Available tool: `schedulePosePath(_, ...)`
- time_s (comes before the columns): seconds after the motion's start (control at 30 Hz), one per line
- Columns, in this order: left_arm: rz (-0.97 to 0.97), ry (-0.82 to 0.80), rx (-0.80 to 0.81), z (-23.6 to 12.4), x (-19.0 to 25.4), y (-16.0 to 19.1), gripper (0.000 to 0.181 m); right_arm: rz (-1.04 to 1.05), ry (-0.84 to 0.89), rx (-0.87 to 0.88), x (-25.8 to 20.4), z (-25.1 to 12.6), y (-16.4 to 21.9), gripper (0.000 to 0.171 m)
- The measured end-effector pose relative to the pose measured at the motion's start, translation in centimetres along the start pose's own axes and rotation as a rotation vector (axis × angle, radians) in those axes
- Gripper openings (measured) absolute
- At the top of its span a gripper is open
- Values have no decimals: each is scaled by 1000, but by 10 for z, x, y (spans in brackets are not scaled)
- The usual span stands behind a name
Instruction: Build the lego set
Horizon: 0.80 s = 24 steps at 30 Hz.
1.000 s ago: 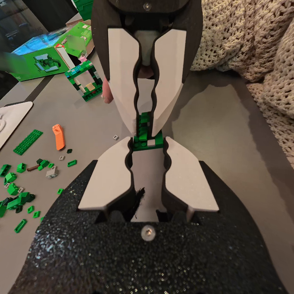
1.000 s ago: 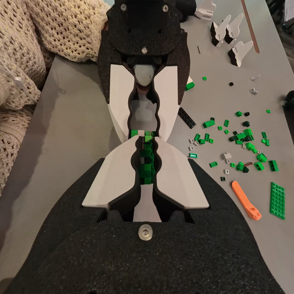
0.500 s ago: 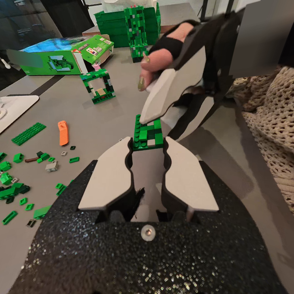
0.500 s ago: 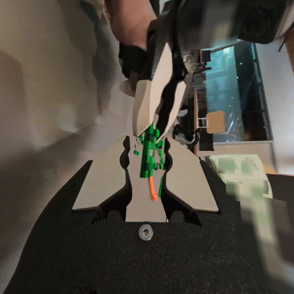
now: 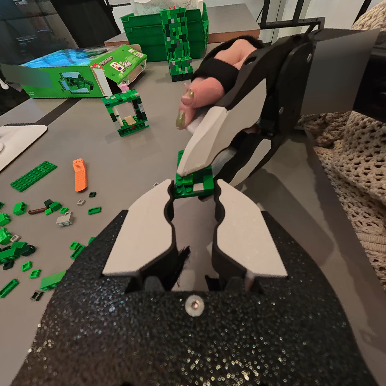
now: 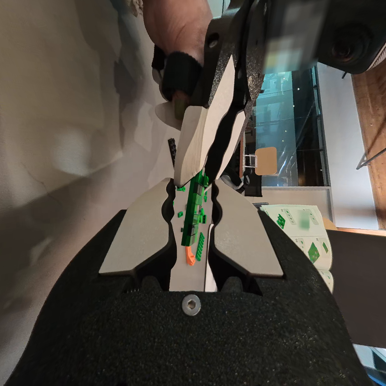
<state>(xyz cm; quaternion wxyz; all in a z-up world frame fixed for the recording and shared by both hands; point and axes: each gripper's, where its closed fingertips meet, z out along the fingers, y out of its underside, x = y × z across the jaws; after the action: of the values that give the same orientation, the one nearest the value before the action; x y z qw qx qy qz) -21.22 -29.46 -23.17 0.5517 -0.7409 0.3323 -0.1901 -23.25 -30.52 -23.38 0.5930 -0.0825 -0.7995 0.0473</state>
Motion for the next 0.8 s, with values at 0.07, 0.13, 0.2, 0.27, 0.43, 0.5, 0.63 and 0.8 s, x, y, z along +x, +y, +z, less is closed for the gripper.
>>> schedulePosePath(0.07, 0, 4, -3, 0, 1, 0, 36, -6, -10, -2, -2, 1, 0, 30)
schedulePosePath(0.13, 1, 6, -7, 1, 1, 1, 35, -8, -13, -1, -4, 1, 1, 29)
schedulePosePath(0.2, 1, 6, -10, 1, 2, 2, 36, -5, -17, 0, -5, 1, 1, 29)
schedulePosePath(0.27, -3, 6, -10, 1, 1, 2, 35, -3, -14, 1, -5, 1, 0, 28)
schedulePosePath(0.43, 4, 14, -23, 4, 4, 3, 35, -10, -16, 10, -9, 3, -4, 28)
schedulePosePath(0.5, 8, 13, -29, 5, 5, 4, 36, -19, -12, 5, -9, 4, -3, 27)
schedulePosePath(0.63, -9, 17, -17, 4, 4, 2, 35, -48, 24, 1, -7, 3, -3, 25)
schedulePosePath(0.8, -42, 36, 5, 4, 5, -1, 35, -122, 81, 2, -2, 2, -2, 18)
